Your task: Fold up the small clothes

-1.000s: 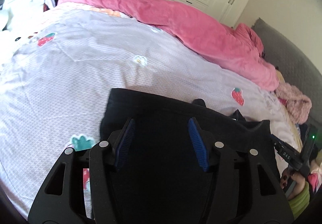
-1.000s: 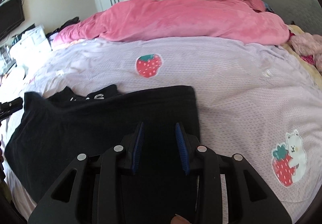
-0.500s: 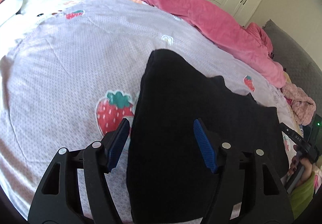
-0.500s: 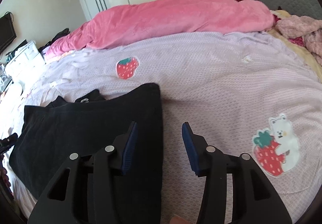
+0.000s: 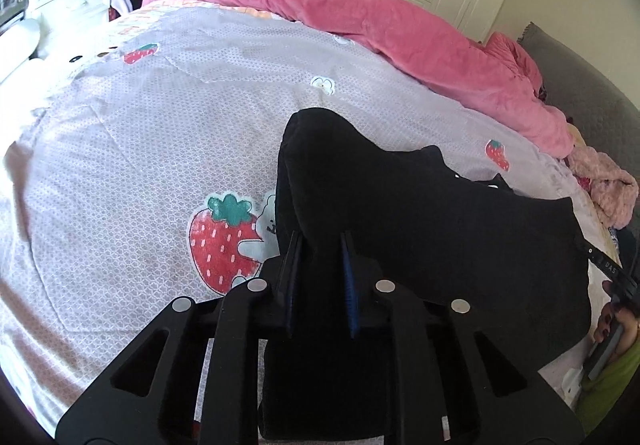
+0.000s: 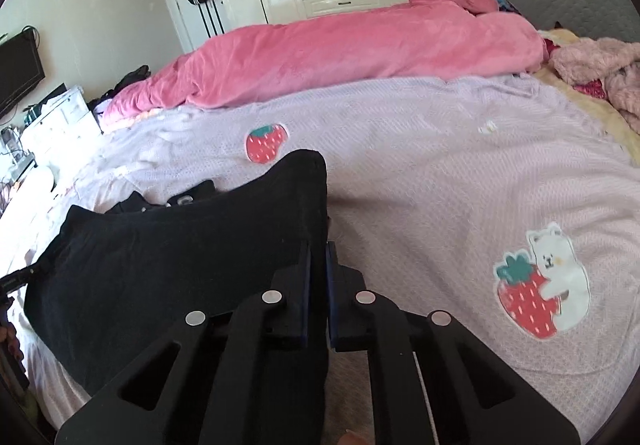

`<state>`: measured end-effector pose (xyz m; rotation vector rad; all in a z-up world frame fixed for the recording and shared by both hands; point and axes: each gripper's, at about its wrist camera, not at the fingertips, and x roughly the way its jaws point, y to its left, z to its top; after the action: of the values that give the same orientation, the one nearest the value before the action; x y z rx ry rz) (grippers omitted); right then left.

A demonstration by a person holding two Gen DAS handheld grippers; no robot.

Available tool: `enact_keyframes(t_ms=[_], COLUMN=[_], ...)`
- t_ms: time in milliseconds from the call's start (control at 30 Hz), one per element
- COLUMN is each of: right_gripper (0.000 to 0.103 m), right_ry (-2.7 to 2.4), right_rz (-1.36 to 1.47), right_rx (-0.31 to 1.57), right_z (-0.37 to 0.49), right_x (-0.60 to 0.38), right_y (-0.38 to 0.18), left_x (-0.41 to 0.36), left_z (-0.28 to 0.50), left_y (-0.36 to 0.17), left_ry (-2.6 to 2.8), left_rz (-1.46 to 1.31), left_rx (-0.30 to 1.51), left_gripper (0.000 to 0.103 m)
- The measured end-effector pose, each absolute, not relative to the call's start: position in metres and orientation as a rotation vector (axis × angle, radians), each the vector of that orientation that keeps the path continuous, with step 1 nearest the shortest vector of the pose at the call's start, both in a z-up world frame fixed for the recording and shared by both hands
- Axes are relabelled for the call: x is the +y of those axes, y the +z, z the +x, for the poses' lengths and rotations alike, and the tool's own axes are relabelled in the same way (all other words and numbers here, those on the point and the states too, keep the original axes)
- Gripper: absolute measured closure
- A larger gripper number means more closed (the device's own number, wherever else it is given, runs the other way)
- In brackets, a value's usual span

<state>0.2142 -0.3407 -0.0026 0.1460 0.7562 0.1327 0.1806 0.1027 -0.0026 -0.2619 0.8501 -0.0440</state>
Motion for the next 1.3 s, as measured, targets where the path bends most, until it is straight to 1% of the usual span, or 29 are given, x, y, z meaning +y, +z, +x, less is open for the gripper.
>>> enact_keyframes(t_ms=[133,300,367,433,467,533,600,633,667,767,1000,1100,1200,1233,1300], right_gripper=[0.095,0.085,0.081,0.071,0.068,0.056,0.055,0.05,0.047,0.046,0.046,0.046,0.046,0.046,0.046], right_ry=[0.114,0.094,0.087,0.079,0.081,0.083,0.085,0.087,0.088,0.09,0.133,0.187,0.244,0.266,0.291], right_rz=[0.185,0.178,0.179,0.181,0.188,0.203,0.213,0.213,0.211,0.206,0.16,0.117,0.062,0.039,0.006], right_rx=[0.838,0.834,0.826,0.822,0.821,0.818,0.811,0.809,0.806,0.784,0.748,0.748,0.755,0.762,0.77], right_z=[0.22,0.217,0.213,0.209,0.207,0.201,0.196,0.194,0.191,0.184,0.164,0.151,0.141,0.138,0.135], right_x=[-0.345,-0.344,-0.345,-0.346,-0.347,-0.349,-0.351,-0.351,-0.351,-0.35,-0.334,-0.314,-0.289,-0.28,-0.266], right_y=[-0.023,-0.02,-0.017,-0.015,-0.014,-0.011,-0.007,-0.005,-0.003,0.005,0.019,0.019,0.016,0.013,0.009], left_x=[0.102,0.101,0.101,0.1,0.098,0.096,0.095,0.094,0.094,0.093,0.094,0.09,0.077,0.07,0.061], left_z=[0.18,0.177,0.176,0.174,0.174,0.172,0.17,0.17,0.168,0.164,0.144,0.128,0.12,0.118,0.118], left_y=[-0.011,-0.009,-0.008,-0.008,-0.008,-0.007,-0.006,-0.005,-0.004,-0.001,0.01,0.02,0.021,0.019,0.015], left_ry=[-0.036,-0.029,-0.026,-0.026,-0.027,-0.027,-0.029,-0.028,-0.027,-0.025,-0.035,-0.068,-0.102,-0.118,-0.117], left_rz=[-0.277,-0.267,-0.265,-0.26,-0.256,-0.25,-0.25,-0.247,-0.245,-0.243,-0.254,-0.257,-0.227,-0.206,-0.158], left_rx=[0.873,0.876,0.878,0.88,0.881,0.88,0.88,0.88,0.879,0.873,0.843,0.808,0.822,0.832,0.845], left_gripper=[0.091,0.088,0.085,0.082,0.081,0.077,0.075,0.074,0.074,0.07,0.07,0.07,0.07,0.069,0.062])
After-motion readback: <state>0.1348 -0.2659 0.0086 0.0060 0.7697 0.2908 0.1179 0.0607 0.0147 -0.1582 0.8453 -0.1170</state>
